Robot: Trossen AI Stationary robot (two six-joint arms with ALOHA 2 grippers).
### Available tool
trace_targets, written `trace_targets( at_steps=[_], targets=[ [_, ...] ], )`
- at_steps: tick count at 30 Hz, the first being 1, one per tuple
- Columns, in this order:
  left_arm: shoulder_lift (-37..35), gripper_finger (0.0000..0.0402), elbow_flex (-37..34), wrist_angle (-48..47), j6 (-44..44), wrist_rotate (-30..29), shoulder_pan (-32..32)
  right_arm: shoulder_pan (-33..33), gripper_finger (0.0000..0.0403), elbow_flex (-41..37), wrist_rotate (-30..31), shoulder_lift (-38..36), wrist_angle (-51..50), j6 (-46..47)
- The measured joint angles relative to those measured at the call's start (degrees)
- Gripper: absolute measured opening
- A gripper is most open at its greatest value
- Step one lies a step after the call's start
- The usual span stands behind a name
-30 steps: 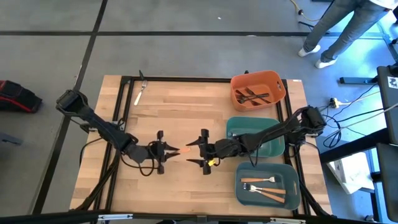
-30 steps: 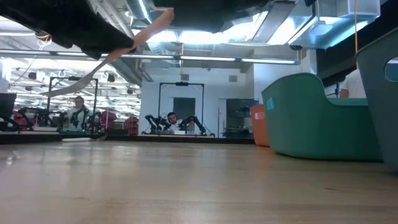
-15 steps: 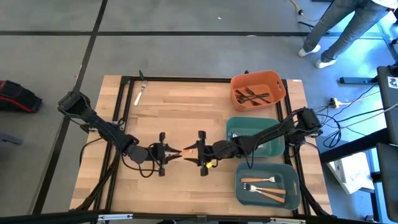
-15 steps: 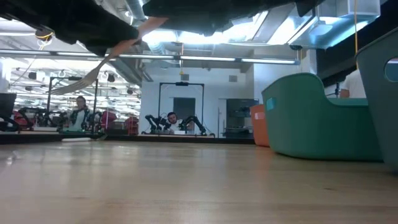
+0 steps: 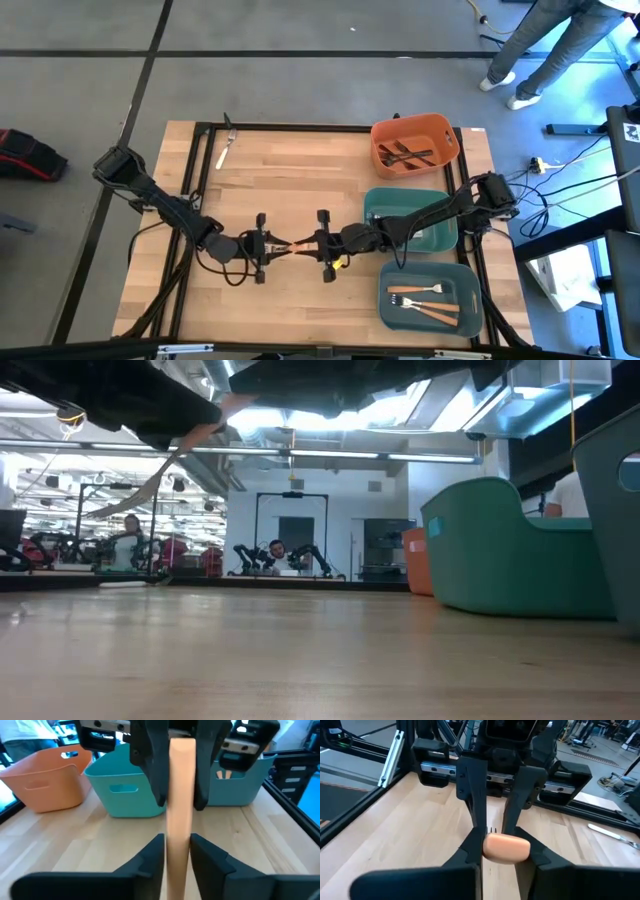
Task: Sort silverware by color (type)
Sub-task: Put the orange fork into the dark blue bin
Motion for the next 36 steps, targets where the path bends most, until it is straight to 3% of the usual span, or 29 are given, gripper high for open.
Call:
trace_targets(
  at_steps=[5, 12, 19, 24, 36],
  targets=[
    [0.0, 0.0125, 0.0, -1.2, 0.0, -0.5, 0.0, 1.0, 0.0064, 1.0, 2.1, -2.3, -6.4, -2.4],
    [0.0, 0.0138, 0.0, -3.1, 0.0, 0.9, -0.3, 3.7, 0.0053, 8.3, 6.2, -6.7, -30.4, -2.9],
    [0.0, 0.0139, 0.0, -3.9, -0.4, 1.1, -0.2, 6.7, 0.006, 20.7, 6.3, -7.8, -56.9, 4.7],
    [0.0, 0.0139, 0.0, -3.9, -0.4, 1.2, -0.2, 9.7, 0.0057, 27.7, 6.2, -8.3, -68.9, 8.9],
    [0.0, 0.0139, 0.0, -4.3, -0.6, 1.2, -0.2, 19.1, 0.0057, 45.5, 6.8, -9.4, -94.9, 28.9]
  ],
)
